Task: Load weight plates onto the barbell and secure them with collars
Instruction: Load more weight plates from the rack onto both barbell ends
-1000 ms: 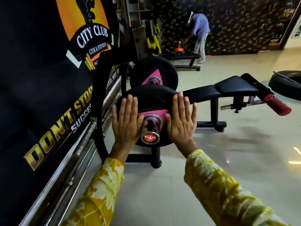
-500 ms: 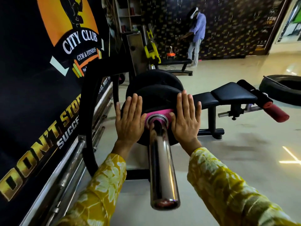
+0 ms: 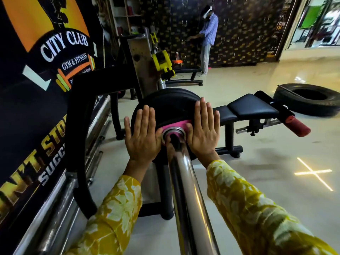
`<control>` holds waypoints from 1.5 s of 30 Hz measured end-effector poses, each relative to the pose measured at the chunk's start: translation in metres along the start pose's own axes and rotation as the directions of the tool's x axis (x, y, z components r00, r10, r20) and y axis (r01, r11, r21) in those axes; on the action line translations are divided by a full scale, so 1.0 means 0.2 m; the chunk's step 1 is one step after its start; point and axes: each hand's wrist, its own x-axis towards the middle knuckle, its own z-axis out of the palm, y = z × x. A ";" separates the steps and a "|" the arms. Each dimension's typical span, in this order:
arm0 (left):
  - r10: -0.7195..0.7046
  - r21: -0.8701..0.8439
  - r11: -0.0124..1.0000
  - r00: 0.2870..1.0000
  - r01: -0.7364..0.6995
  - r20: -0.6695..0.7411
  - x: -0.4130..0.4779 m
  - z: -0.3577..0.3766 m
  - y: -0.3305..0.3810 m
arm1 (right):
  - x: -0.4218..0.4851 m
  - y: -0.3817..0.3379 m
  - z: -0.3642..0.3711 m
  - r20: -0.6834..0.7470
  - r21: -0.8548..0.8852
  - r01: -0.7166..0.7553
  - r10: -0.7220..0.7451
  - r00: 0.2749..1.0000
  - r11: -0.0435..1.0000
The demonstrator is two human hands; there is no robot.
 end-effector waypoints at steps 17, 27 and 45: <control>-0.106 -0.208 0.967 0.976 0.146 0.193 0.06 -0.28 0.08 | 0.01 -0.05 -0.33 0.311 0.144 -0.118 0.069 0.948 0.983; -0.157 -0.291 0.923 0.937 0.252 0.311 -0.06 -0.96 0.29 | -0.16 -0.13 -1.04 0.444 0.240 -0.119 0.000 0.896 0.964; -0.193 -0.340 0.852 0.842 0.399 0.503 -0.54 -2.24 0.82 | -0.80 -0.23 -2.30 0.645 0.372 -0.283 -0.027 0.764 0.884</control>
